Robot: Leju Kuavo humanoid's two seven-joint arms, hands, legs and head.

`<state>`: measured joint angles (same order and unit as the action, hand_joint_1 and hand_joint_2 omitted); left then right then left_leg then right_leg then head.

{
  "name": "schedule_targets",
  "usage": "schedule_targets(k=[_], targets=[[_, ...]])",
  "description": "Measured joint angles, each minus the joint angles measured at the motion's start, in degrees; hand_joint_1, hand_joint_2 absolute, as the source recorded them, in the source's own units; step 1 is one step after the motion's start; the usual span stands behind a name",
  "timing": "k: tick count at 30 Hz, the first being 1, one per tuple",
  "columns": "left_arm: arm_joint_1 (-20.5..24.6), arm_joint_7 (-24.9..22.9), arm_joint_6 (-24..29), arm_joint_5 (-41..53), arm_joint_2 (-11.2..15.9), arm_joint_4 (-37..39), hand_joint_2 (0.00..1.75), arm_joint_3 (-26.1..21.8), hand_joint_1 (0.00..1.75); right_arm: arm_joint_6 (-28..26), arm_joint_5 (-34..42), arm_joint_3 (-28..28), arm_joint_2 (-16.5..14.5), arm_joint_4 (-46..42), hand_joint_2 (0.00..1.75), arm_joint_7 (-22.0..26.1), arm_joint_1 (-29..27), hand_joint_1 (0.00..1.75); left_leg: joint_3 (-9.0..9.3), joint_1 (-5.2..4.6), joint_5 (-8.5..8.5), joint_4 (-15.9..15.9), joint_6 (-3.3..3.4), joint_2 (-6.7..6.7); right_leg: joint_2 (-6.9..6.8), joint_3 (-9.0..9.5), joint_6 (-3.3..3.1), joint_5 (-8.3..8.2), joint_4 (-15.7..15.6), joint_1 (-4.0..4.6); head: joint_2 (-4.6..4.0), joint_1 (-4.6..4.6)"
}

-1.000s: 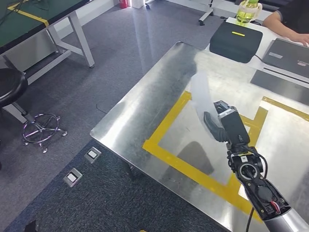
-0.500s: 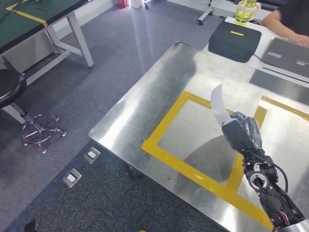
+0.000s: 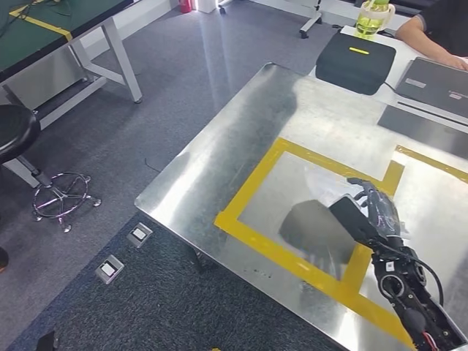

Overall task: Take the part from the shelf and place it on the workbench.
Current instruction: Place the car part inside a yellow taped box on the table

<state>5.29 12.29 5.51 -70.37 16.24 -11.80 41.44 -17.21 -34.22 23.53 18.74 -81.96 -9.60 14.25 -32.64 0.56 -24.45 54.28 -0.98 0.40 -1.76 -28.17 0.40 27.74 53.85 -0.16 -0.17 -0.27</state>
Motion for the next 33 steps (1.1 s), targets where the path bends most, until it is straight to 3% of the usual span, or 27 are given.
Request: schedule_targets(k=[1, 16, 20, 23, 28, 33], targets=[[0.01, 0.01, 0.00, -0.01, 0.00, 0.00, 0.00, 0.00, 0.00, 0.07, -0.01, -0.14, -0.01, 0.09, 1.75, 0.00, 0.00, 0.00, 0.00, 0.00, 0.00, 0.00, 0.00, 0.00, 0.00, 0.00, 0.00, 0.00, 0.00, 0.00, 0.00, 0.00], [0.03, -0.16, 0.40, -0.37, 0.00, 0.00, 0.00, 0.00, 0.00, 0.42, 6.28, -1.37, -0.01, 0.39, 1.75, 4.65, -0.59, 0.00, 0.00, 0.00, 0.00, 0.00, 0.00, 0.00, 0.00, 0.01, 0.00, 0.00, 0.00, 0.00, 0.00, -0.01], [0.03, -0.16, 0.52, -0.38, -0.02, 0.00, 0.00, 0.00, 0.00, 0.59, 6.81, -1.67, -0.01, 0.39, 0.00, 5.10, -0.63, 0.00, 0.00, 0.00, 0.00, 0.00, 0.00, 0.00, 0.00, 0.01, 0.00, 0.00, 0.00, 0.00, 0.00, 0.01], [0.04, -0.15, 0.59, -0.40, -0.01, 0.00, 0.00, 0.00, 0.00, 2.74, 12.96, -2.00, -0.07, 0.38, 0.00, 9.16, -0.73, 0.00, 0.00, 0.00, 0.00, 0.00, 0.00, 0.00, 0.00, 0.02, 0.00, 0.00, 0.00, 0.00, 0.00, -0.01], [0.07, -0.16, 0.71, -0.40, 0.00, 0.00, 0.00, 0.00, 0.00, 15.28, 45.62, -2.05, -1.12, -0.73, 0.00, 26.29, -1.01, 0.00, 0.00, 0.00, 0.00, -0.02, 0.00, -0.01, -0.01, 0.05, 0.00, 0.00, 0.00, 0.05, 0.00, 0.02], [0.23, -0.21, 0.74, -0.10, -0.02, 0.00, 0.00, 0.00, 0.00, 25.83, 57.36, 1.38, -4.86, -4.21, 0.00, 29.92, 0.38, 0.00, 0.04, 0.01, 0.00, -0.05, 0.00, 0.02, -0.01, 0.08, 0.00, 0.00, 0.03, 0.20, 0.00, 0.06]])
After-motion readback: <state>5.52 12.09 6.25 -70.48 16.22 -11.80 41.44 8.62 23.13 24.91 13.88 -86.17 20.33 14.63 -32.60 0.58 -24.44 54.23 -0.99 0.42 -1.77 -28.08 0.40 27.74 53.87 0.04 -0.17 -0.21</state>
